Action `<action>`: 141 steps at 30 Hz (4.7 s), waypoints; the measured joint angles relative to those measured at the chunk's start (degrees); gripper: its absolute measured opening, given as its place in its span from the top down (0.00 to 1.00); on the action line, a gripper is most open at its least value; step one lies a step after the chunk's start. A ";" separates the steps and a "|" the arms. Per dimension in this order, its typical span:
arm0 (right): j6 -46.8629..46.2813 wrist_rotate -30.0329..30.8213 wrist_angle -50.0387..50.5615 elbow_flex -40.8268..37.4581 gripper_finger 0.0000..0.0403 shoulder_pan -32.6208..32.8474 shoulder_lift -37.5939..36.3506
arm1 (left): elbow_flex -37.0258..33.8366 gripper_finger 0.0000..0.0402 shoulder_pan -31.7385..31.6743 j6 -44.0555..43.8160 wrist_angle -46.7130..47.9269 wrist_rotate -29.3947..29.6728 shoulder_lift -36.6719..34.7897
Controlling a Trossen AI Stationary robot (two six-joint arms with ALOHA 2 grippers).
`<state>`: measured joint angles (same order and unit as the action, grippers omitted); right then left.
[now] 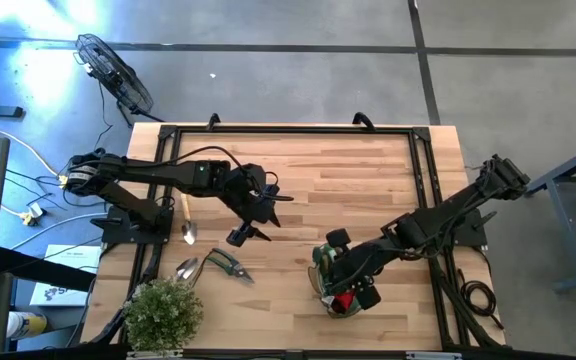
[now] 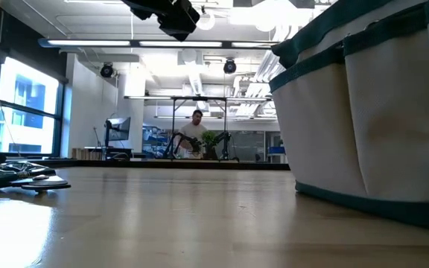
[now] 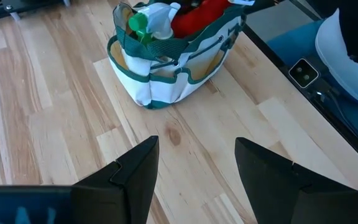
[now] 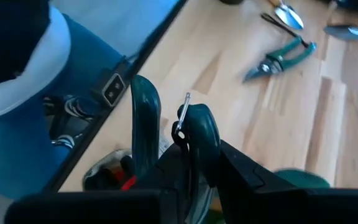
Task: Pick & Place Garden tools in Gardening bag
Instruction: Put the top green shear scissors into the green gardening bag, then put the top brown trowel into the green gardening bag
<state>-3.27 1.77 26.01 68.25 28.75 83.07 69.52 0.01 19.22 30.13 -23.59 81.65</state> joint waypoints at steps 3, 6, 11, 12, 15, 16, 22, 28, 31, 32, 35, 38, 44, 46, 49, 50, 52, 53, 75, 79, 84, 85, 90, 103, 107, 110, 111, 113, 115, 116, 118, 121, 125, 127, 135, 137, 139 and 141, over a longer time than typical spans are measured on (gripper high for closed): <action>1.87 -1.65 -4.61 -2.26 0.88 -0.05 -0.02 | 0.00 0.49 0.00 0.00 0.00 -0.08 0.00; 2.37 -3.58 -9.39 -6.16 0.88 -0.84 -0.02 | 0.00 0.49 0.00 -0.02 0.00 -0.77 0.00; 0.80 -4.14 -16.86 -11.88 0.88 -2.62 -0.05 | 0.00 0.49 0.00 -0.02 0.00 -1.54 0.00; 1.05 -4.49 -18.21 -12.72 0.88 -2.77 -0.13 | 0.00 0.49 0.00 -0.02 0.00 -1.53 0.00; 1.65 -4.92 -20.79 -14.07 0.88 -3.35 -0.23 | 0.00 0.49 0.00 -0.02 -0.02 -1.53 0.00; 1.65 -5.05 -21.05 -14.31 0.88 -3.60 -0.23 | 0.00 0.49 0.00 -0.01 -0.02 -1.54 0.00; 0.17 -5.73 -22.10 -16.50 0.88 -5.33 -0.28 | 0.00 0.49 0.00 -0.01 -0.07 -1.53 0.00; -1.19 -8.39 -29.04 -20.81 0.88 -6.62 -0.34 | 0.00 0.49 0.00 -0.02 -0.07 -1.66 0.00; -1.92 -9.21 -32.46 -23.01 0.88 -7.10 -0.46 | 0.00 0.49 0.00 -0.02 -0.07 -2.63 0.00; -2.52 -9.29 -33.31 -23.57 0.88 -7.28 -0.46 | 0.00 0.49 0.00 -0.02 -0.07 -2.84 0.00; -3.76 -9.31 -34.16 -24.10 0.88 -7.43 -0.44 | 0.00 0.49 0.00 -0.02 -0.05 -2.93 0.00; -4.50 -7.84 -34.79 -24.18 0.88 -7.38 -0.67 | 0.00 0.49 0.00 -0.02 -0.05 -2.90 0.00; -8.86 -4.63 -34.53 -24.23 0.68 -7.39 -0.70 | 0.00 0.49 0.00 -0.02 -0.04 -2.86 0.00; -9.44 -4.25 -34.44 -24.27 0.60 -7.42 -0.68 | 0.00 0.49 0.00 -0.02 -0.04 -2.86 0.00; -9.53 -4.25 -34.48 -24.27 0.51 -7.43 -0.68 | 0.00 0.49 0.00 -0.02 -0.04 -2.86 0.00; -9.51 -4.27 -34.48 -24.27 0.48 -7.43 -0.68 | 0.00 0.49 0.00 -0.02 -0.04 -2.84 0.00; -9.12 -4.29 -34.50 -24.27 0.45 -7.43 -0.75 | 0.00 0.49 0.00 -0.02 -0.04 -2.84 0.00; -8.86 -4.33 -34.47 -24.27 0.45 -7.42 -0.92 | 0.00 0.49 0.00 -0.02 -0.04 -2.84 0.00; -4.80 4.32 -33.80 -24.25 0.49 -4.42 -18.25 | 0.02 0.49 0.02 -1.77 12.58 9.31 0.00; -3.99 4.35 -33.52 -24.20 0.49 -2.71 -20.80 | 0.00 0.49 0.00 -7.12 24.87 13.21 0.00; -3.78 6.94 -32.36 -24.20 0.49 -2.62 -21.33 | 0.00 0.49 0.78 -9.11 29.59 9.97 0.00; -3.38 7.47 -32.10 -24.18 0.49 -2.66 -21.21 | 0.00 0.49 1.01 -8.78 30.41 9.07 0.00; -2.74 8.81 -32.02 -24.18 0.49 -2.60 -19.70 | 0.00 0.49 3.95 -6.02 36.85 5.14 0.00; -4.00 8.77 -31.45 -24.18 0.49 -2.56 -17.67 | 0.00 0.49 7.89 -30.14 44.98 22.71 -0.02; -4.28 8.78 -30.28 -24.18 0.49 -2.56 -17.66 | 0.00 0.49 7.87 -42.20 51.96 33.82 -0.02; -5.59 8.76 -29.22 -24.18 0.49 -2.56 -17.66 | -0.74 0.49 7.18 -54.63 56.76 38.05 -0.07; -5.94 8.76 -29.14 -24.18 0.49 -2.56 -17.66 | -1.15 0.49 6.58 -57.42 57.81 38.12 -0.07; -6.16 8.73 -29.15 -24.18 0.49 -2.53 -17.44 | -2.38 0.49 5.55 -62.62 58.53 37.70 -0.40; -6.14 8.62 -29.05 -24.18 0.49 -2.49 -17.10 | -4.17 0.49 4.04 -67.12 58.26 35.86 -0.98; -6.16 8.56 -28.93 -24.18 0.49 -2.49 -16.82 | -5.19 0.49 3.14 -69.25 57.73 35.05 -1.21; -6.16 8.57 -28.91 -24.18 0.49 -2.49 -16.09 | -7.49 0.49 1.31 -72.90 57.20 34.52 -1.51; -6.67 8.23 -28.72 -24.18 0.49 -2.47 -14.71 | -11.64 0.49 -1.49 -75.37 57.12 33.87 -1.88; -7.69 6.93 -28.47 -24.18 0.49 -2.49 -12.76 | -16.95 0.49 -6.01 -74.44 56.14 32.17 -2.34; -7.67 6.28 -28.27 -24.18 0.49 -2.45 -11.98 | -18.89 0.49 -8.24 -72.18 54.58 31.87 -2.38; -7.68 5.70 -28.36 -24.18 0.49 -2.49 -11.43 | -23.37 0.49 -13.27 -67.00 38.80 25.02 -2.45; -7.98 5.66 -28.38 -24.18 0.49 -2.49 -11.43 | -24.47 0.49 -14.06 -67.01 37.64 22.59 -2.45; -8.47 5.58 -28.26 -24.18 0.49 -2.49 -11.43 | -25.64 0.49 -15.07 -67.06 38.04 21.90 -2.45; -8.48 5.57 -27.82 -24.18 0.49 -2.49 -11.43 | -26.51 0.49 -16.09 -67.32 38.07 22.52 -2.45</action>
<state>-11.75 7.33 -1.81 44.07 26.26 71.64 43.01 -16.08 -48.10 68.20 -1.08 79.20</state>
